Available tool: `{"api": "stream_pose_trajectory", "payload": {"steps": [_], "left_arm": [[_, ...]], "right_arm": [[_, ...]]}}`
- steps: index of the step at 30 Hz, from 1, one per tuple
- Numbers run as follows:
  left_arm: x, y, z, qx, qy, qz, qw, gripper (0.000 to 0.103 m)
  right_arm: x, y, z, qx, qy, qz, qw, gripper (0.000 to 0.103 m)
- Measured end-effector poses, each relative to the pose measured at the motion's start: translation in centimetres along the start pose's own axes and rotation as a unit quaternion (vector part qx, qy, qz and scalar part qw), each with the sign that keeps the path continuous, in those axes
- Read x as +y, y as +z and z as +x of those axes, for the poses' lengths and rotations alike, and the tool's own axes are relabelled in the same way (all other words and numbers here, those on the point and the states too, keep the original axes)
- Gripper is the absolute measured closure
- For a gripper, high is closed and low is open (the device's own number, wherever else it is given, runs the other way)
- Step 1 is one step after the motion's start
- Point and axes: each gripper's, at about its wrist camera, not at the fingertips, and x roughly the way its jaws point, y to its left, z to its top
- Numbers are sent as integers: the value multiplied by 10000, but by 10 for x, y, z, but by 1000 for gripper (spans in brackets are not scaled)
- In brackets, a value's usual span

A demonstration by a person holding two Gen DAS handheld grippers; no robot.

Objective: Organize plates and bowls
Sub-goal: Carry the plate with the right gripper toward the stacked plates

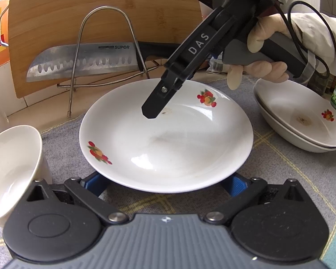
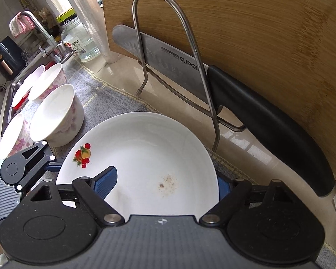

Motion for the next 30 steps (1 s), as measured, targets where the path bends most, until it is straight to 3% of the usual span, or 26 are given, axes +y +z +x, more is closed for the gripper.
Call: {"api": "stream_pose_trajectory", "payload": {"steps": [15,30], "left_arm": [[-1,3,-15,51,35,3,10000,1],[-5,5,-42,61,-197,-2,9998,1]], "right_arm": [[13,-6,-19,-110,71,88,9999,12],[46,-20,-39,-213,-43,-151,9996,11]]}}
